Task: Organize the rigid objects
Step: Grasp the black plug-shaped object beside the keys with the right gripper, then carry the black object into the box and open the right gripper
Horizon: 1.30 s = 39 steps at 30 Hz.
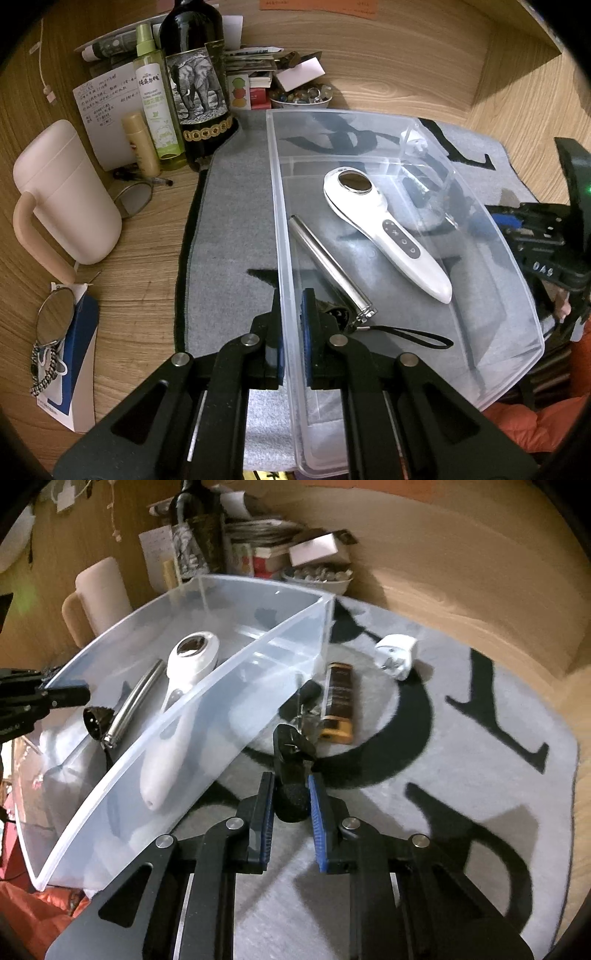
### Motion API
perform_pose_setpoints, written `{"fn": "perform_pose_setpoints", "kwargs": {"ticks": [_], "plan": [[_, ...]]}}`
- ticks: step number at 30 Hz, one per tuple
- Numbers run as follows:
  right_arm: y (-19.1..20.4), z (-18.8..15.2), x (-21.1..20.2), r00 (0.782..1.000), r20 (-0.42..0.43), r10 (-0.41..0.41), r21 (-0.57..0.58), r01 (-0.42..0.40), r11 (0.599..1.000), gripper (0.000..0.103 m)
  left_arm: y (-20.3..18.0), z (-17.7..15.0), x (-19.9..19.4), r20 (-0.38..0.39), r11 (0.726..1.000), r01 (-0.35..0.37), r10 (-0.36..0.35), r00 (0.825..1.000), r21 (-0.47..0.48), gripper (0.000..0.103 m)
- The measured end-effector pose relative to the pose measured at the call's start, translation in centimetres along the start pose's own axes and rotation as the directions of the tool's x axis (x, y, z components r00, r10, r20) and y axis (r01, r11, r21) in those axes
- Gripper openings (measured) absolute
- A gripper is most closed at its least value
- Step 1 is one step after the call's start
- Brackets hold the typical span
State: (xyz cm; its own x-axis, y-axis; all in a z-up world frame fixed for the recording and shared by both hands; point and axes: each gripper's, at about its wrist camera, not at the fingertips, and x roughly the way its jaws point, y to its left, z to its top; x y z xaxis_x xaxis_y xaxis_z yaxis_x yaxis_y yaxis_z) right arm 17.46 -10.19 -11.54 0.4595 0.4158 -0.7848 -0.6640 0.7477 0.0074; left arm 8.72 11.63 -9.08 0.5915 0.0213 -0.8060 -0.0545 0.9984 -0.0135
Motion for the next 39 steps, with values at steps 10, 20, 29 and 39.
{"fn": "perform_pose_setpoints", "kwargs": {"ticks": [10, 20, 29, 39], "plan": [[-1.8, 1.6, -4.2, 0.992, 0.106, -0.075, 0.033, 0.072, 0.997, 0.016, -0.2, 0.1, -0.1, 0.002, 1.0, 0.0, 0.0, 1.0, 0.0, 0.007], [-0.2, 4.5, -7.4, 0.97, 0.236, -0.063, -0.009, 0.067, 0.998, 0.016, -0.2, 0.0, -0.1, 0.002, 1.0, 0.0, 0.0, 1.0, -0.001, 0.007], [3.6, 6.9, -6.7, 0.966, 0.258, 0.026, -0.104, 0.001, 0.995, 0.016, -0.2, 0.0, -0.1, 0.002, 1.0, 0.0, 0.0, 1.0, 0.0, 0.007], [7.1, 8.2, -2.5, 0.98, 0.156, 0.121, -0.176, -0.093, 0.98, 0.016, -0.2, 0.1, -0.1, 0.003, 1.0, 0.001, -0.001, 1.0, -0.002, 0.007]]}}
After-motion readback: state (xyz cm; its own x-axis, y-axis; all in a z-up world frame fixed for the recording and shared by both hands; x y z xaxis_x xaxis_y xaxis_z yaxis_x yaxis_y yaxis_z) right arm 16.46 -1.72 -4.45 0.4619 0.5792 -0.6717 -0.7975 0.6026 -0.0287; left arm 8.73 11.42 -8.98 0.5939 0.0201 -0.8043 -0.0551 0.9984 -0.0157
